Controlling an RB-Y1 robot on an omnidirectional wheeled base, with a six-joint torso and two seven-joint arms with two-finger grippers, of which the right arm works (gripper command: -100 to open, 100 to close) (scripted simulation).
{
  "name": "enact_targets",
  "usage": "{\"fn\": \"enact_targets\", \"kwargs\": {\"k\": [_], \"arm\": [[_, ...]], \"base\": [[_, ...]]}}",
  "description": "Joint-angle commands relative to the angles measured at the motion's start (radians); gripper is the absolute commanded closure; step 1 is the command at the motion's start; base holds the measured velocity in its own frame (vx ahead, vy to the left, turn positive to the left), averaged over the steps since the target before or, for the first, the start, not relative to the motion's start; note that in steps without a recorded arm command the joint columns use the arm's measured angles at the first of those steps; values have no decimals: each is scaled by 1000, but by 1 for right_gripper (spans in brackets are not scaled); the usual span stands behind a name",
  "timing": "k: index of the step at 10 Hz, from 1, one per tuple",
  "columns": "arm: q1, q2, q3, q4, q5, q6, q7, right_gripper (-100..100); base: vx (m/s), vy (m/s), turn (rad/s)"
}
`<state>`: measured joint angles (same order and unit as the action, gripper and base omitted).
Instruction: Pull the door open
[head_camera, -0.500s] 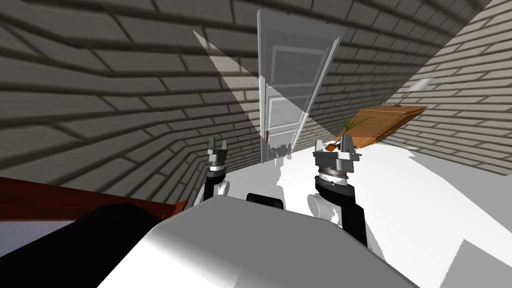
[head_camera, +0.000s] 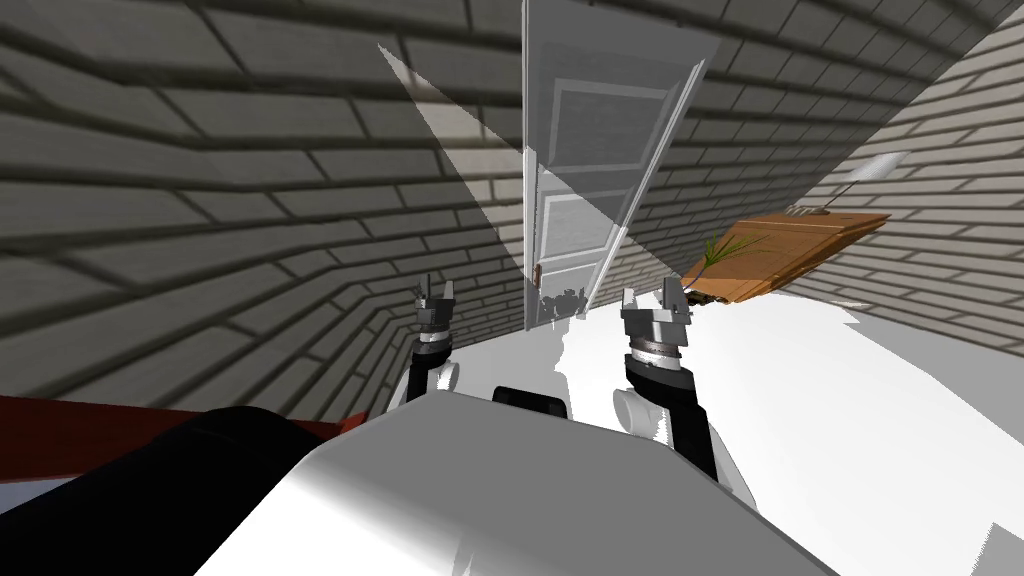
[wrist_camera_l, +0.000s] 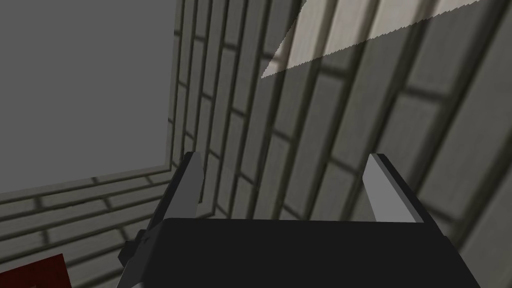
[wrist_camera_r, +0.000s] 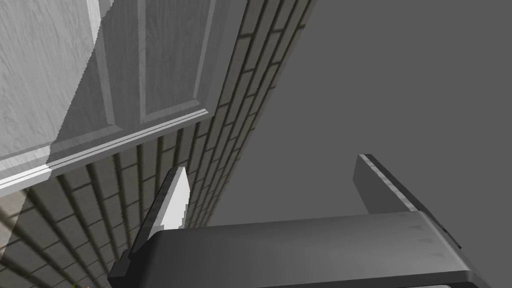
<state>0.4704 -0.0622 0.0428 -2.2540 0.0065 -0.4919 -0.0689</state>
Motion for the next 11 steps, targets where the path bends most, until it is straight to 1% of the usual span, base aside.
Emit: {"fn": "enact_targets", "kwargs": {"k": [1,6,11], "arm": [[-7,-2,-4,32,19,-10,35,-100],[-16,-10,-17,119,70,-43,123,-100],[-28,-16,-34,225,131,-81,230,-100]], "base": [[142,39,35],[94,23,35],[100,22,41]]}}
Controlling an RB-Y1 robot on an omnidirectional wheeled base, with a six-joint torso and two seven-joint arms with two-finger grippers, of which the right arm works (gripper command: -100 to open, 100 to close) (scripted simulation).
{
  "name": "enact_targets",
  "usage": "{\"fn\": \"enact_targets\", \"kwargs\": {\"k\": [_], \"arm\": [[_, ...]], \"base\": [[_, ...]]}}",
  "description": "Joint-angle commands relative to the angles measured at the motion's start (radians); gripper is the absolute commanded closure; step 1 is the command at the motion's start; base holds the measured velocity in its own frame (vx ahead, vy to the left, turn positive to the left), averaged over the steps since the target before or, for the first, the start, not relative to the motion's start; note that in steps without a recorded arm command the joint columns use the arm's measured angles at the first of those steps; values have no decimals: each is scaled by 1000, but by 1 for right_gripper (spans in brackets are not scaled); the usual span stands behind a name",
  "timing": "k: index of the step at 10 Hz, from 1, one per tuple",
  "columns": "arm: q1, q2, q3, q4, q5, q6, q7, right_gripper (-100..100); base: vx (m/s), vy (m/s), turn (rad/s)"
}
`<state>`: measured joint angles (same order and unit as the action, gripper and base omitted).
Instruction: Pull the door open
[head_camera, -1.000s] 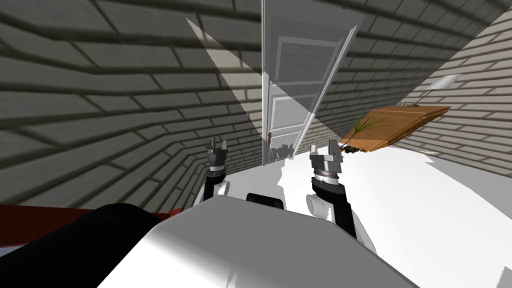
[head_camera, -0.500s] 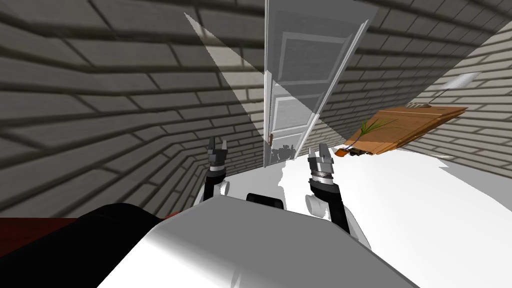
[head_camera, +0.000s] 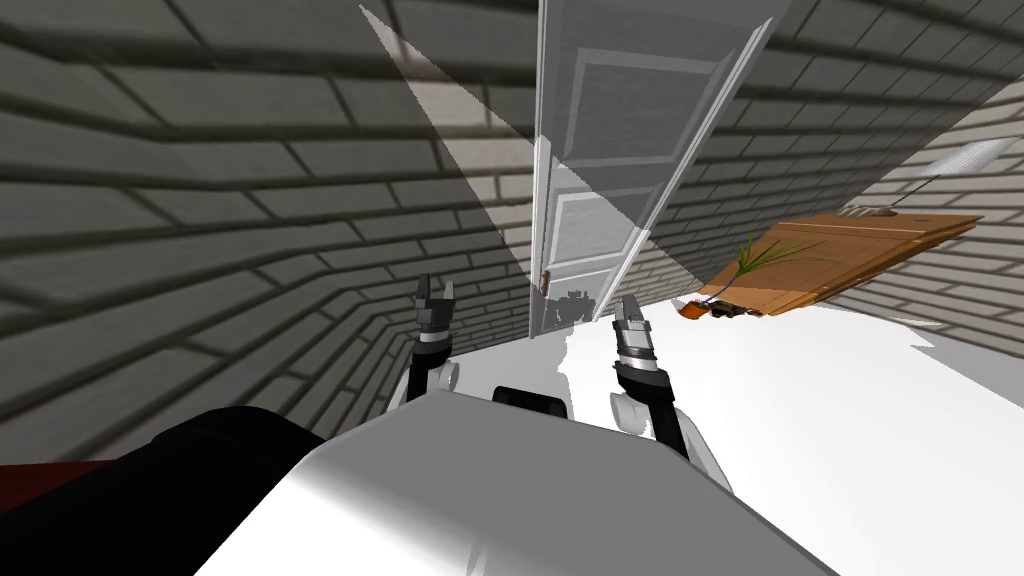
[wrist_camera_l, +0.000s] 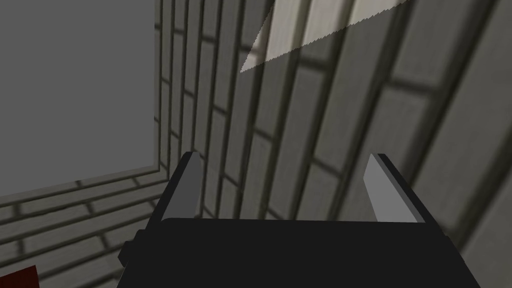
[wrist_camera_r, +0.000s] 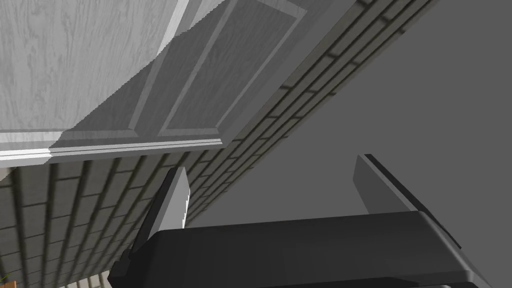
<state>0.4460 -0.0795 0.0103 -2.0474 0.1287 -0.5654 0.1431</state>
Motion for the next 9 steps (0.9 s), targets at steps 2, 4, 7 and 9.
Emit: {"fn": "enact_targets", "kwargs": {"k": [2,4,7,9], "arm": [[-8,0,-9,64,36,-24,64,-100],[-13,-1,-16,110,63,-41,111,-100],[-21,-1,-27,183,105,-68,185,-100],[-26,-1,-35,232,134,-86,235,-100]], "base": [[104,10,51],[95,25,48],[97,24,46],[99,12,44]]}}
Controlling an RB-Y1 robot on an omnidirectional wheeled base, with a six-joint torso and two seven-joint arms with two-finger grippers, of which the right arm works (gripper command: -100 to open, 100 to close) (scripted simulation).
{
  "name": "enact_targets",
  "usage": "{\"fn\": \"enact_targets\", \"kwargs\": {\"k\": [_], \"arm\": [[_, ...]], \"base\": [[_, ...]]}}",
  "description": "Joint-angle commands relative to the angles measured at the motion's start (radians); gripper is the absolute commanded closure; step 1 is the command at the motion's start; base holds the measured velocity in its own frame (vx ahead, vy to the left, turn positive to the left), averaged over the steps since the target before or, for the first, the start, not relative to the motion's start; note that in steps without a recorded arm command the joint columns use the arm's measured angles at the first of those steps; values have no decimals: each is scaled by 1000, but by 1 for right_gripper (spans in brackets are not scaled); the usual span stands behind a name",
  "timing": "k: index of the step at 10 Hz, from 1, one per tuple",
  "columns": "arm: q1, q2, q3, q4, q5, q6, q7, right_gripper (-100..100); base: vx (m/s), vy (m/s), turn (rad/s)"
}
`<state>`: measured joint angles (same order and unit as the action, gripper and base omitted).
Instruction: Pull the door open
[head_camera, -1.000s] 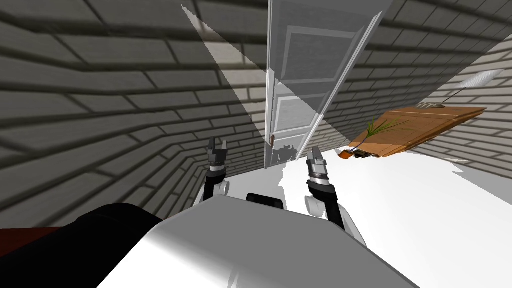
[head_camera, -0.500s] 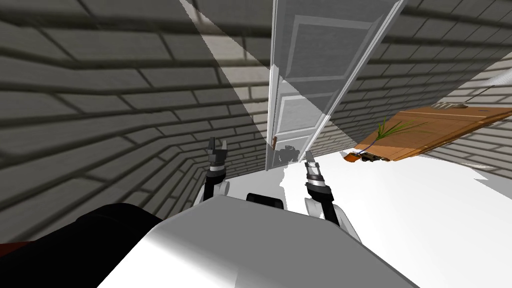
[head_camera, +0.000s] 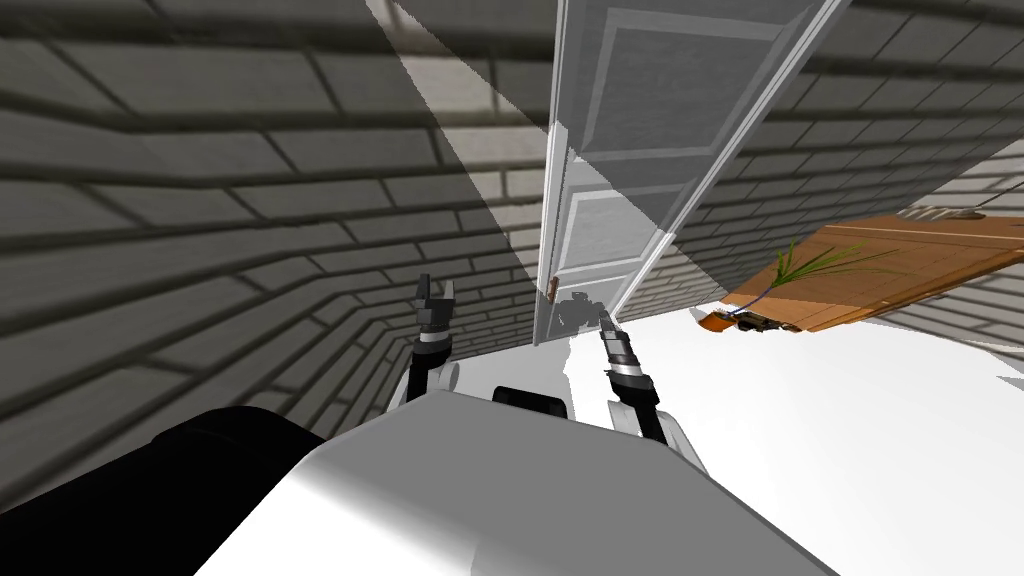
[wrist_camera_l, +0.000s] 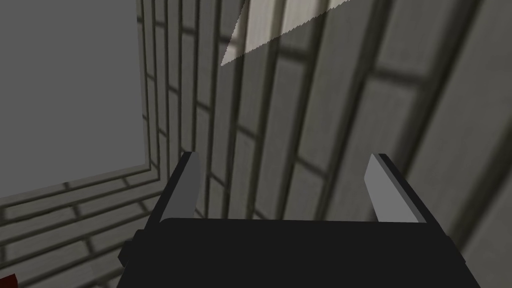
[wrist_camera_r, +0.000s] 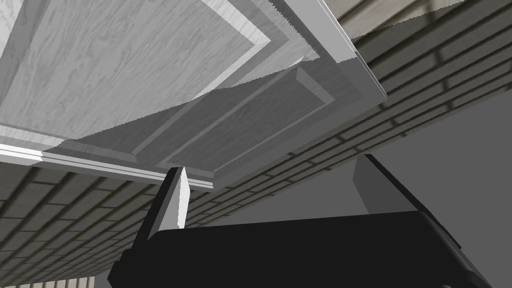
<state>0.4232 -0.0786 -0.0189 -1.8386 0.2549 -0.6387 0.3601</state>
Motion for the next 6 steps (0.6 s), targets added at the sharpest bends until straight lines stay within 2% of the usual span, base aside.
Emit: {"fn": "enact_targets", "kwargs": {"k": [1,6], "arm": [[-6,-1,-10,48,22,-22,43,-100],[-20,5,-29,173,95,-68,170,-100]], "base": [[116,6,49],[101,11,45]]}}
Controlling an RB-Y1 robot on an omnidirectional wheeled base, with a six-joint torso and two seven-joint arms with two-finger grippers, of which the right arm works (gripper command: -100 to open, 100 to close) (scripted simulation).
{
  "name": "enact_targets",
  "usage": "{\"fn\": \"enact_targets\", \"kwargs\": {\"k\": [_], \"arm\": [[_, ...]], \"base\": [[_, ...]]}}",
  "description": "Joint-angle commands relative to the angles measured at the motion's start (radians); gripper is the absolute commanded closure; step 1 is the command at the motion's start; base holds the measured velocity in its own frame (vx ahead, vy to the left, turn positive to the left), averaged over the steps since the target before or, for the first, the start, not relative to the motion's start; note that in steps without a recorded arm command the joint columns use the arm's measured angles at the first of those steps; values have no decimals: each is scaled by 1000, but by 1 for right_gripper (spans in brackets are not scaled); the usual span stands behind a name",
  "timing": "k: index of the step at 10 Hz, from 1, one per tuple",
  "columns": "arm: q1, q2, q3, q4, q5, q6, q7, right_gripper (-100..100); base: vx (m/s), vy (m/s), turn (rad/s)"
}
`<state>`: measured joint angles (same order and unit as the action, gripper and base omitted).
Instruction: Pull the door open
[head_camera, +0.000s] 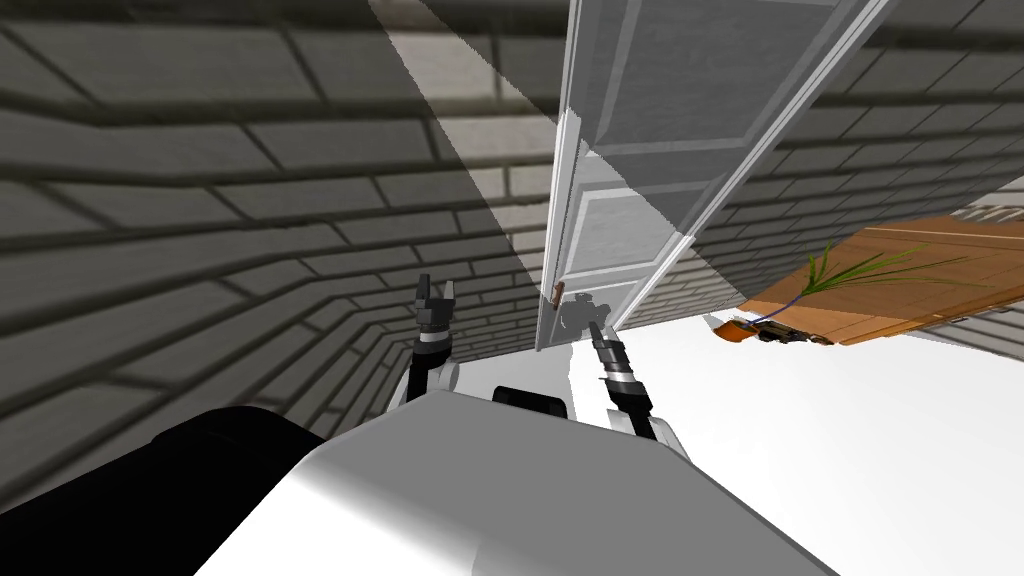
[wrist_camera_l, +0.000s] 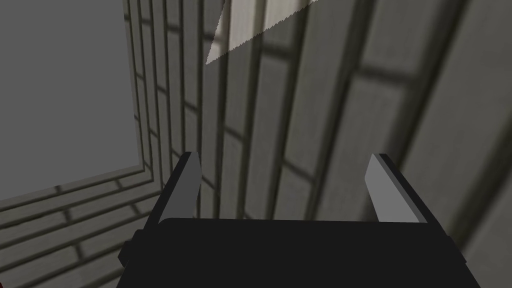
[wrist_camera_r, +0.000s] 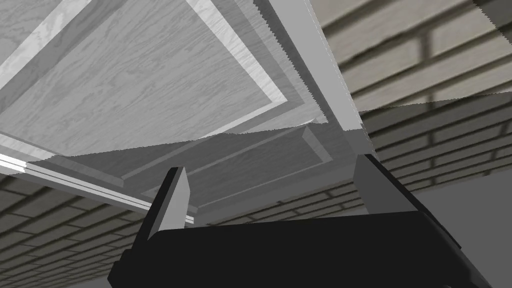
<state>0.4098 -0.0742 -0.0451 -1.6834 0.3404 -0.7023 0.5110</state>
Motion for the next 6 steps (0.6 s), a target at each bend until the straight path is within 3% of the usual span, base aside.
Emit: {"fn": "enact_targets", "kwargs": {"k": [1,6], "arm": [[-9,3,-7,43,24,-13,44,-100],[-22,14,-26,164,95,-58,168,-100]], "base": [[97,7,55],[101,1,44]]}}
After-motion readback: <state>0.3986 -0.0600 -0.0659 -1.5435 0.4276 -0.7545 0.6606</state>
